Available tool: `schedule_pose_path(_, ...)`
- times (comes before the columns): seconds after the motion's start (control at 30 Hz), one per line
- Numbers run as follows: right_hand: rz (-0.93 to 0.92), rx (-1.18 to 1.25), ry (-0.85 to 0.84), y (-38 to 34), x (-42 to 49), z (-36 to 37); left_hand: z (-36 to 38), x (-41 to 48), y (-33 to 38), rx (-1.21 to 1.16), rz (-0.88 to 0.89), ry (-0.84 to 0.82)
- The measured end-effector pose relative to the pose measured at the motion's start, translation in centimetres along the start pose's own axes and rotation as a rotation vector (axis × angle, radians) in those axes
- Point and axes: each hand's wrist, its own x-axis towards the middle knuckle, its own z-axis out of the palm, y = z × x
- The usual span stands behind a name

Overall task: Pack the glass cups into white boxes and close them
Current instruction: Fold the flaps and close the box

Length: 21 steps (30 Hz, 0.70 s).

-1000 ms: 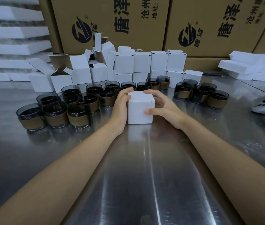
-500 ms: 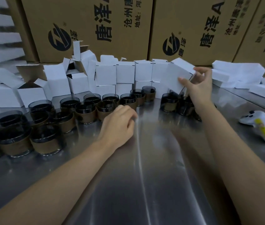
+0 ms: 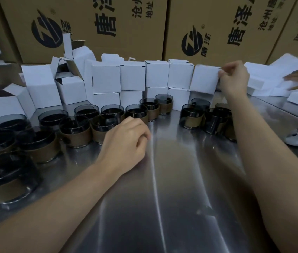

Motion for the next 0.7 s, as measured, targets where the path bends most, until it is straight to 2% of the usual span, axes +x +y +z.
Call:
schedule_pose_path(0.2, -0.052, -0.148, -0.180, 0.7, 0.4, 1.0, 0.1, -0.1, -0.1, -0.029, -0.048, -0.013)
schedule_pose_path(0.5, -0.154, -0.421, 0.047, 0.5, -1.1, 2.2, 0.0, -0.1, 0.0, -0.039, -0.074, -0.035)
schedule_pose_path(0.7, -0.100, -0.518, -0.002, -1.2, -2.5, 2.5, 0.0, 0.1, -0.2, -0.002, -0.073, -0.030)
